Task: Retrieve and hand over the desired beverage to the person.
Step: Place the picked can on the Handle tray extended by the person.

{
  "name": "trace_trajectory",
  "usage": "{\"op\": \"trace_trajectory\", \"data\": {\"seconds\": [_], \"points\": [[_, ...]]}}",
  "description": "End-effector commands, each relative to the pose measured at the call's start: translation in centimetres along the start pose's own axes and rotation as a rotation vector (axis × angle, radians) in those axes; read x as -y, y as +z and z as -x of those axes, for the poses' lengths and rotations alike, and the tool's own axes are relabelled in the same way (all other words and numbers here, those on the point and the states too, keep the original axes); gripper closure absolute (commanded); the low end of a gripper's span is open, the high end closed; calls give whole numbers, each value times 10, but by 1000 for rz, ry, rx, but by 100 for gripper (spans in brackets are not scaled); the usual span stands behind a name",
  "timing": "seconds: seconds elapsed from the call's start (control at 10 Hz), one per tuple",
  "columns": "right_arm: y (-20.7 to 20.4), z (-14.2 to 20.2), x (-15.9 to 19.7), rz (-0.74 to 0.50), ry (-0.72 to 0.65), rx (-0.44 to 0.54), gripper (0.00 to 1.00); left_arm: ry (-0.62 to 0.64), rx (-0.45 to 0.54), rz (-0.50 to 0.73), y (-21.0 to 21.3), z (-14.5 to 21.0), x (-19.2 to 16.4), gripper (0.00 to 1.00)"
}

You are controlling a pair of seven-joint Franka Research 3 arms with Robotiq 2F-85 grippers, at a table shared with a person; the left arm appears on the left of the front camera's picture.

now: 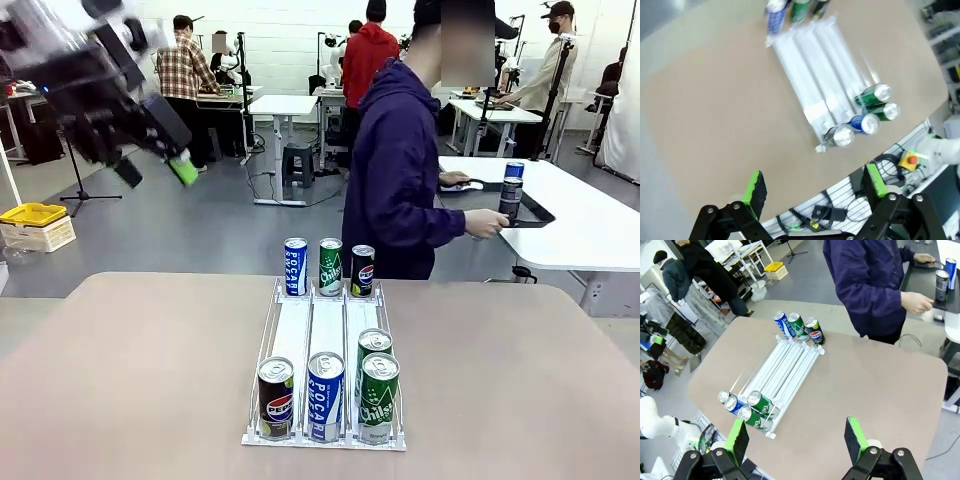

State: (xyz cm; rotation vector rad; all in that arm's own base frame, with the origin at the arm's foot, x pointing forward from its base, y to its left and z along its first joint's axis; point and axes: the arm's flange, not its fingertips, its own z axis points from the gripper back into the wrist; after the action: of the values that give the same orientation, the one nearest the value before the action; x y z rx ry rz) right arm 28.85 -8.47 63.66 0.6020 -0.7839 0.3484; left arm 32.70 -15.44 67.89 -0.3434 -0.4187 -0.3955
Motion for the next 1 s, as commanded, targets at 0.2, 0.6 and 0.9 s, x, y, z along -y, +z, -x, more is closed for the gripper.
{"op": "trace_trajectory", "data": {"seconds": [0.2, 0.6, 0.9], "points": [[-2, 0, 1, -35, 8, 16, 0, -221, 166, 348, 87, 6, -77, 0], [-2, 0, 1, -35, 8, 16, 0, -236, 283, 325, 92, 39, -123, 0], [-2, 0, 1, -35, 8, 16, 0, -233, 185, 328, 83, 54, -127, 0]]}}
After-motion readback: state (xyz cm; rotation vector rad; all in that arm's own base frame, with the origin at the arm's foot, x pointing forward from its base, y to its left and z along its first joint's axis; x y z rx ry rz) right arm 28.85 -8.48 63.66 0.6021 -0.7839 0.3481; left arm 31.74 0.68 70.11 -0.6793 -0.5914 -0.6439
